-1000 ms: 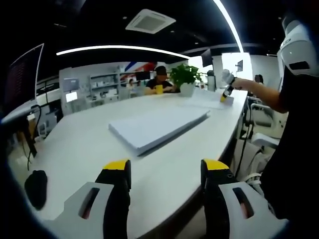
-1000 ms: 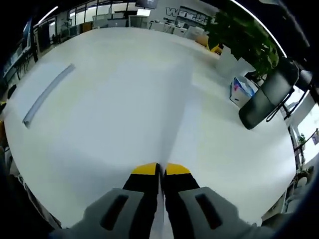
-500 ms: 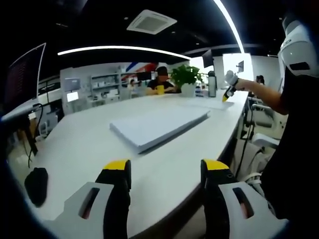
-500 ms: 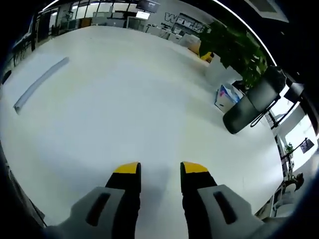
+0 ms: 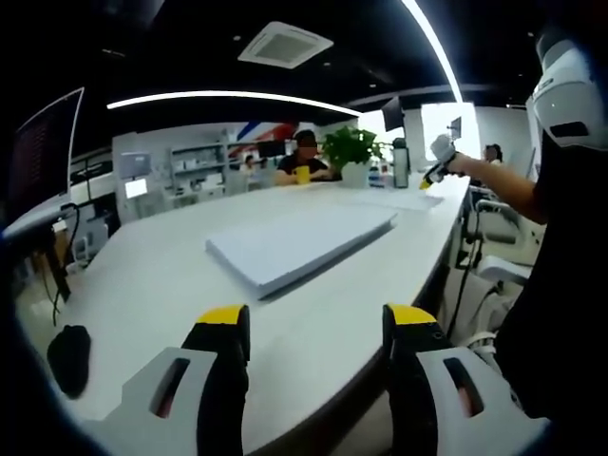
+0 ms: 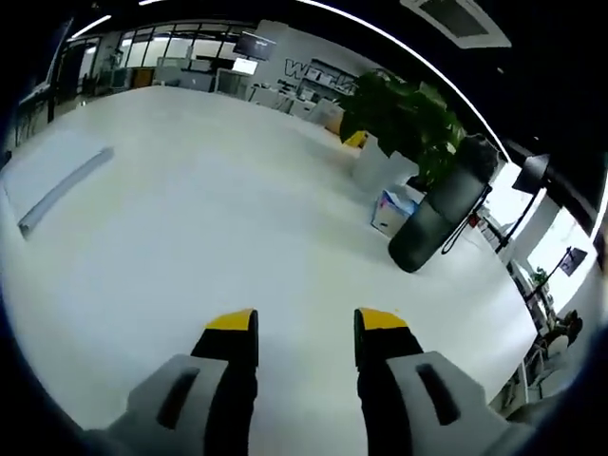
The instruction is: Grasp the top corner of one sheet in the document stack and pull a single sheet out from the document stack, separating that one sheet from the rest and lifting it clear until the single sheet is fully removed from the stack
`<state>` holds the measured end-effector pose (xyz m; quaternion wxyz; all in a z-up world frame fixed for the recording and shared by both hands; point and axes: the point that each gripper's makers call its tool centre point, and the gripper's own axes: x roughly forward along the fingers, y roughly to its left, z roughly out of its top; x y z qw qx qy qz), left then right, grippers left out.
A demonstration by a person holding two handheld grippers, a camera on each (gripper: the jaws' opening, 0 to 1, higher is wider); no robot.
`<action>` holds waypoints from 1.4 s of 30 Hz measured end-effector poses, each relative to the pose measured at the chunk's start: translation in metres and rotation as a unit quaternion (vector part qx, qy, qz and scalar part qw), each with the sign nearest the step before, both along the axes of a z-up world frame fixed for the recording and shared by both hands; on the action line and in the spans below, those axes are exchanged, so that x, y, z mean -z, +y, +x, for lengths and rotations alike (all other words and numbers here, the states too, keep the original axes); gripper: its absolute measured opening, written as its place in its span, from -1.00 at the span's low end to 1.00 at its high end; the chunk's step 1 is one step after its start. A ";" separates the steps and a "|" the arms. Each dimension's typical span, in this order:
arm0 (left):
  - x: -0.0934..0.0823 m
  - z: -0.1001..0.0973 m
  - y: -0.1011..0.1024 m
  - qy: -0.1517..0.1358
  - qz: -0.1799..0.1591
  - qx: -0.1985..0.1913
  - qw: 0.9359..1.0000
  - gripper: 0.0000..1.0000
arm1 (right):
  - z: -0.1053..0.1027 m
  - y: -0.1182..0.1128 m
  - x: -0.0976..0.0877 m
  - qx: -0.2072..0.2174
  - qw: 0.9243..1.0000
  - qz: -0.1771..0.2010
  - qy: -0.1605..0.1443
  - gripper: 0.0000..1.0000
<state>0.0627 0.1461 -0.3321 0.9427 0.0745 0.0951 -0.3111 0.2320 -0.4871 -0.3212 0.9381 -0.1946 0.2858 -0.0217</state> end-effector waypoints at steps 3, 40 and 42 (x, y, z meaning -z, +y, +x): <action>0.002 0.001 0.001 0.002 0.002 -0.002 1.000 0.12 | 0.000 0.001 -0.004 -0.001 1.000 0.011 -0.025 -0.18; -0.008 0.005 -0.011 0.000 -0.006 0.007 1.000 0.10 | -0.050 0.218 -0.042 -0.245 0.931 0.182 -0.200 0.22; -0.007 0.005 -0.013 0.001 -0.005 0.010 1.000 0.10 | -0.055 0.230 -0.034 -0.256 0.927 0.201 -0.188 0.26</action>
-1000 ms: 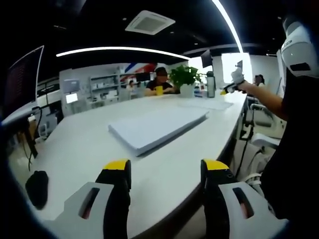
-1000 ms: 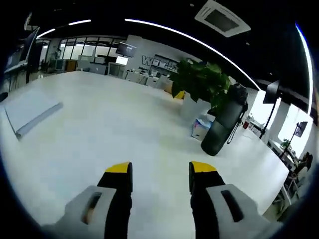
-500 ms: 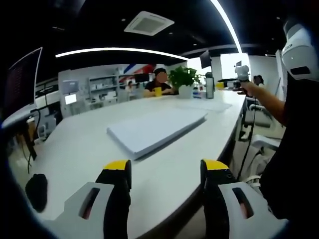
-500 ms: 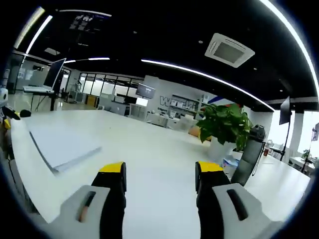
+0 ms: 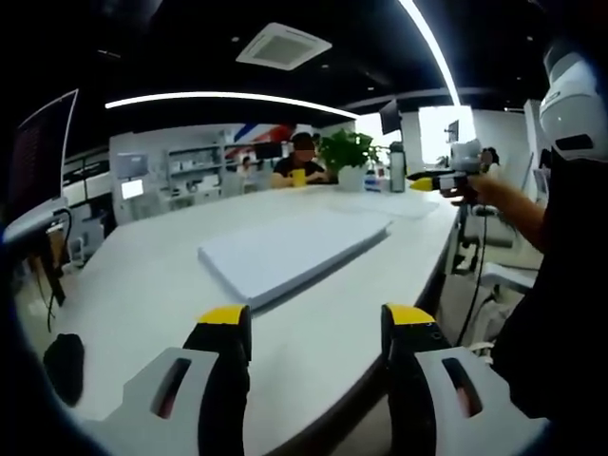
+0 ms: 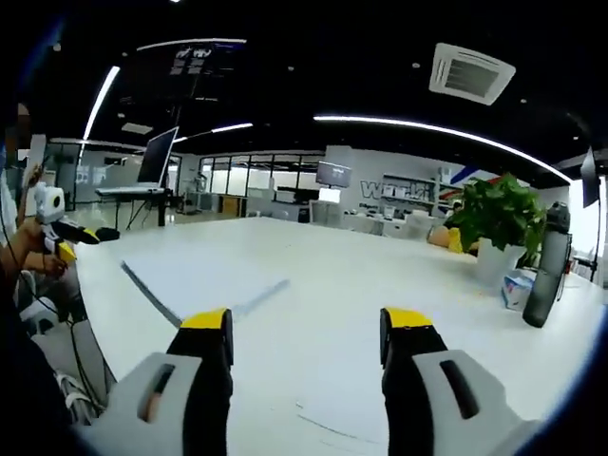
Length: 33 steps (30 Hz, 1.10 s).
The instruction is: Grasp the top corner of one sheet in the document stack and pull a single sheet out from the document stack, separating that one sheet from the rest and lifting it clear until the single sheet is fully removed from the stack
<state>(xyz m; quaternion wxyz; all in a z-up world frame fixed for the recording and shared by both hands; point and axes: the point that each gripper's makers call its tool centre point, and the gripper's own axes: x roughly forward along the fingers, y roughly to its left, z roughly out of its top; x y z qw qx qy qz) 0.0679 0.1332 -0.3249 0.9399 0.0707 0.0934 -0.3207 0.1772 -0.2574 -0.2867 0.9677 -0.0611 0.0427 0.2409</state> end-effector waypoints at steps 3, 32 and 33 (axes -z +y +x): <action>0.001 0.000 -0.003 0.000 0.006 0.002 1.000 0.09 | -0.008 0.015 0.011 -0.020 1.000 0.020 0.013 0.25; -0.006 0.011 -0.011 -0.003 -0.050 -0.010 0.999 0.06 | -0.031 0.096 0.033 -0.084 0.990 0.109 0.017 0.16; -0.006 0.012 -0.012 -0.003 -0.055 -0.013 0.998 0.06 | -0.033 0.097 0.034 -0.085 0.990 0.108 0.015 0.16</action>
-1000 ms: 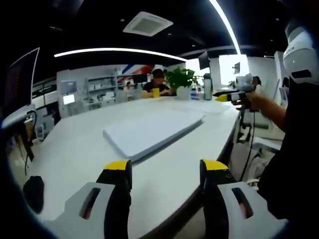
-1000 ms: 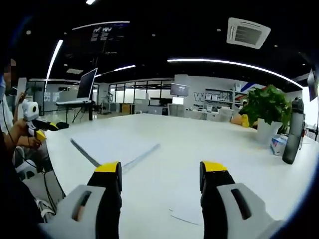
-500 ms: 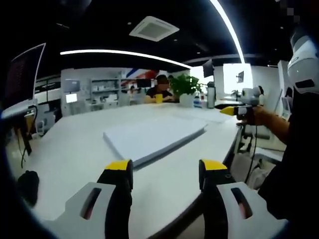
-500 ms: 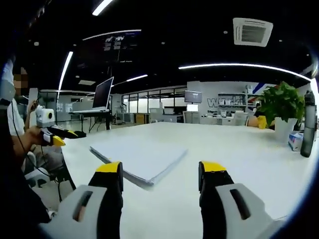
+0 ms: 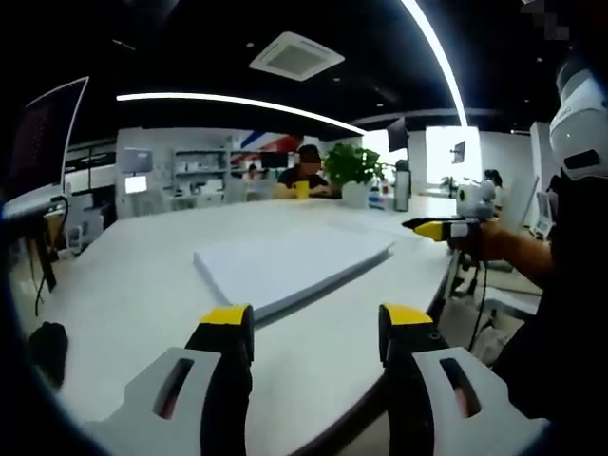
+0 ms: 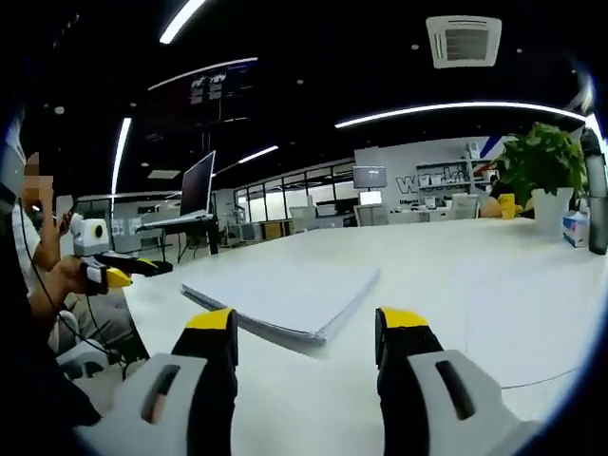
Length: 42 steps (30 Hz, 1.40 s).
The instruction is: Grasp the top corner of one sheet in the document stack and pull a single sheet out from the document stack, separating that one sheet from the rest and lifting it clear until the single sheet is fully removed from the stack
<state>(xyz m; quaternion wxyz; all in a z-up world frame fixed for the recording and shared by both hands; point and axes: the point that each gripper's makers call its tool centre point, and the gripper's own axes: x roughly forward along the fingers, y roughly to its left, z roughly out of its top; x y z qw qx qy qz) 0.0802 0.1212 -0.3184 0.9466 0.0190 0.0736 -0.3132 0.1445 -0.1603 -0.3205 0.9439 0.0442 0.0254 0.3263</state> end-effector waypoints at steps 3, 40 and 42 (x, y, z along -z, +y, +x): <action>0.000 0.000 -0.008 -0.001 -0.013 0.009 1.000 0.05 | -0.004 0.002 -0.004 -0.003 1.000 -0.007 -0.023 0.16; -0.004 0.001 -0.003 -0.003 -0.004 -0.001 1.000 0.04 | -0.004 0.005 0.003 -0.011 0.999 -0.038 -0.022 0.08; -0.004 0.001 -0.003 -0.003 -0.005 -0.002 1.000 0.04 | -0.003 0.003 -0.001 -0.005 1.000 -0.025 -0.018 0.07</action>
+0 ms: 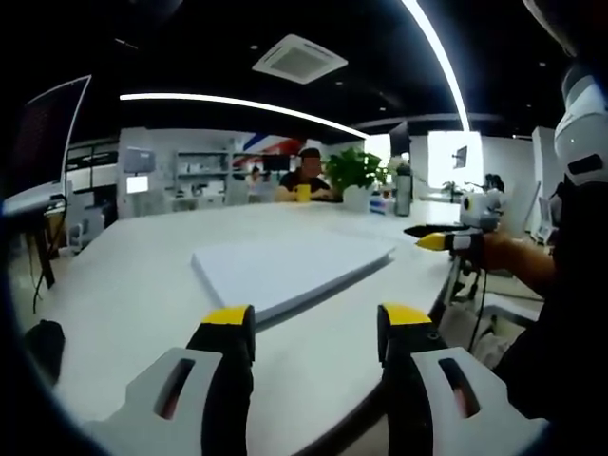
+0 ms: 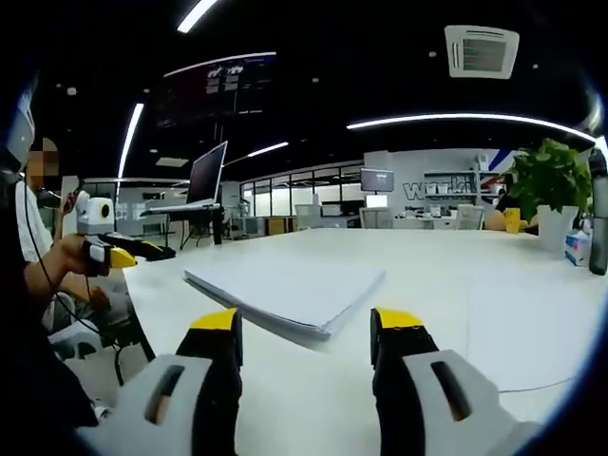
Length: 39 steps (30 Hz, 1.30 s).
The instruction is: Grasp the top corner of one sheet in the document stack and pull a single sheet out from the document stack, separating that one sheet from the rest and lifting it clear until the single sheet is fully removed from the stack
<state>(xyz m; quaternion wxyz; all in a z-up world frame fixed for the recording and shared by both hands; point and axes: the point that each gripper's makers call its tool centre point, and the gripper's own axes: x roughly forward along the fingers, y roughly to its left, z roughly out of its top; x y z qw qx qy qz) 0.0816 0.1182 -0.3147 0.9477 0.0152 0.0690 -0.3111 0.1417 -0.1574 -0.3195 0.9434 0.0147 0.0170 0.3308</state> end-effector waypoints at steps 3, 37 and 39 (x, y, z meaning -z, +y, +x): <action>0.002 0.001 0.002 0.002 -0.002 -0.004 1.000 0.03 | 0.002 -0.006 -0.008 0.010 0.999 0.030 -0.002 0.06; 0.004 0.001 0.001 0.004 0.028 0.006 1.000 -0.05 | 0.003 -0.008 -0.004 0.013 1.000 0.007 -0.007 0.03; 0.003 0.004 0.001 -0.006 0.053 0.011 0.999 -0.06 | 0.003 -0.007 -0.004 0.010 1.000 0.007 -0.007 0.02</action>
